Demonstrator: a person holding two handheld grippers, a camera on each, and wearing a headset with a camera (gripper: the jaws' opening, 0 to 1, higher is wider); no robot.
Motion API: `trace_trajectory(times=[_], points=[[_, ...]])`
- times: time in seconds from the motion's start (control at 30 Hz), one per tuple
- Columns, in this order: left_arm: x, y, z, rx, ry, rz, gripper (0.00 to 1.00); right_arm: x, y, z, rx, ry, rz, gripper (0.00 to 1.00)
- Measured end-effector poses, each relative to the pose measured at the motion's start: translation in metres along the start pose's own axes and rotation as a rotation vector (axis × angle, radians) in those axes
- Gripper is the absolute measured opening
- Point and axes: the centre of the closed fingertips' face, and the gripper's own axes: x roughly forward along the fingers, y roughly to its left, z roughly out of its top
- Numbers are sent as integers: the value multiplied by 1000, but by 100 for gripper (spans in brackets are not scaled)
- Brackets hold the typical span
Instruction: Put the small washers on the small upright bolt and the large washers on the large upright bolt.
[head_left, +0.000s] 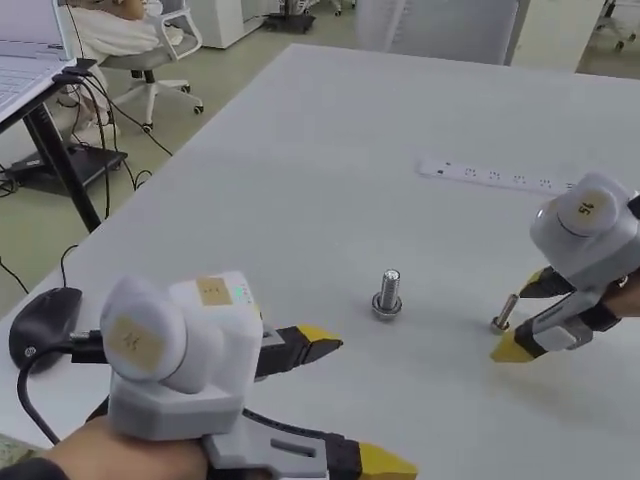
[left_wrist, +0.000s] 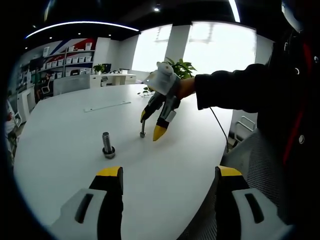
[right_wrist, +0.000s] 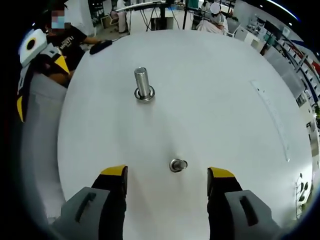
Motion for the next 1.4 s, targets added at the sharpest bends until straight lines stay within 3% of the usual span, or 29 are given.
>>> trace_trajectory(times=[0.7,1.1,1.4], points=[[-8,-1,9,33,-20,-15,75,-38,29,1,120,-203,-98,92],[-20,5,19,54,-51,4,76,-66,55,-1,190,-326,-151,97],[-26,7,19,60,-59,18,76,-86,81,-4,233,-408,-180,98]])
